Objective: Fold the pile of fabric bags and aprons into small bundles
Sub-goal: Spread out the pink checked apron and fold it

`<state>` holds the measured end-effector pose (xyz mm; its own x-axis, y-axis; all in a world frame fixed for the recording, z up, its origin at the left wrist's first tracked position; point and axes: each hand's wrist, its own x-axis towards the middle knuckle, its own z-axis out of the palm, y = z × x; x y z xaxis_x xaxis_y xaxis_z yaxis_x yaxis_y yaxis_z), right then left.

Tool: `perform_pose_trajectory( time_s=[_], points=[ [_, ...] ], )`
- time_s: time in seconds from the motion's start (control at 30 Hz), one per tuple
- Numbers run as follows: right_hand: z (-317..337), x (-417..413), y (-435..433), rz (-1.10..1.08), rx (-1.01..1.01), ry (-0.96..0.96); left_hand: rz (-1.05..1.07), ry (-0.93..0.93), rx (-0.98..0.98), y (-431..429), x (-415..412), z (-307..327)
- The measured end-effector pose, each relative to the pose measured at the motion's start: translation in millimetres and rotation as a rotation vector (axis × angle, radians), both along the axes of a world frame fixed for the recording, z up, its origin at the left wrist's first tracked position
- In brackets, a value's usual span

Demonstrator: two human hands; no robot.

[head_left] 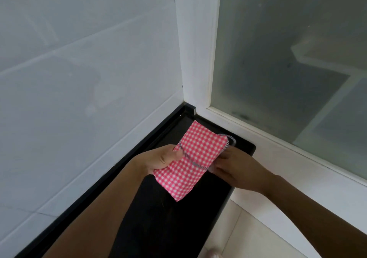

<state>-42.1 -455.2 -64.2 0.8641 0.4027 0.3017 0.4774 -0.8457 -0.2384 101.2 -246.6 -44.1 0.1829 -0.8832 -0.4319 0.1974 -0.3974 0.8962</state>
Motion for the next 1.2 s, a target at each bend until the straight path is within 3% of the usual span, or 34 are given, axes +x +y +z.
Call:
perform_pose_trajectory(
  time_s=[0.13, 0.23, 0.3, 0.43, 0.53, 0.63, 0.73, 0.9, 0.97, 1.07, 1.13, 1.2],
  points=[
    [17, 5, -17, -0.065, 0.051, -0.032, -0.010, 0.020, -0.162, 6, -1, 18],
    [22, 1, -14, -0.050, 0.247, -0.035, 0.319, 0.102, -0.315, 7, -1, 40],
    [24, -5, -8, -0.093, 0.480, -0.037, 0.566, 0.204, -0.342, 8, 5, 47],
    [35, -12, 2, -0.263, 1.206, -0.019, 0.668, 0.282, -0.215, 3, 9, 47],
    [44, -9, 15, -0.213, 1.420, -0.019, 0.716, 0.459, -0.245, -8, 0, 37],
    [55, -6, 22, -0.035, 1.690, 0.133, 0.813, 0.593, -0.347, -16, -6, 30],
    [61, -7, 17, -0.027, 1.924, 0.342, 0.847, 0.627, -0.373, -20, -14, 28],
    [75, 8, 30, 0.051, 1.981, 0.510, 0.885, 0.622, -0.391, -35, -26, 30],
    [70, 22, 31, -0.024, 2.106, 0.486, 0.934, 0.538, -0.387, -40, -26, 33],
    [63, 30, 21, -0.162, 2.209, 0.538, 0.967, 0.137, -0.232, -43, -24, 37],
    [59, 30, 14, -0.189, 2.122, 0.602, 0.905, -0.140, -0.177, -40, -26, 43],
    [60, 29, 8, -0.165, 1.912, 0.643, 0.796, -0.309, -0.156, -34, -27, 49]
  ],
)
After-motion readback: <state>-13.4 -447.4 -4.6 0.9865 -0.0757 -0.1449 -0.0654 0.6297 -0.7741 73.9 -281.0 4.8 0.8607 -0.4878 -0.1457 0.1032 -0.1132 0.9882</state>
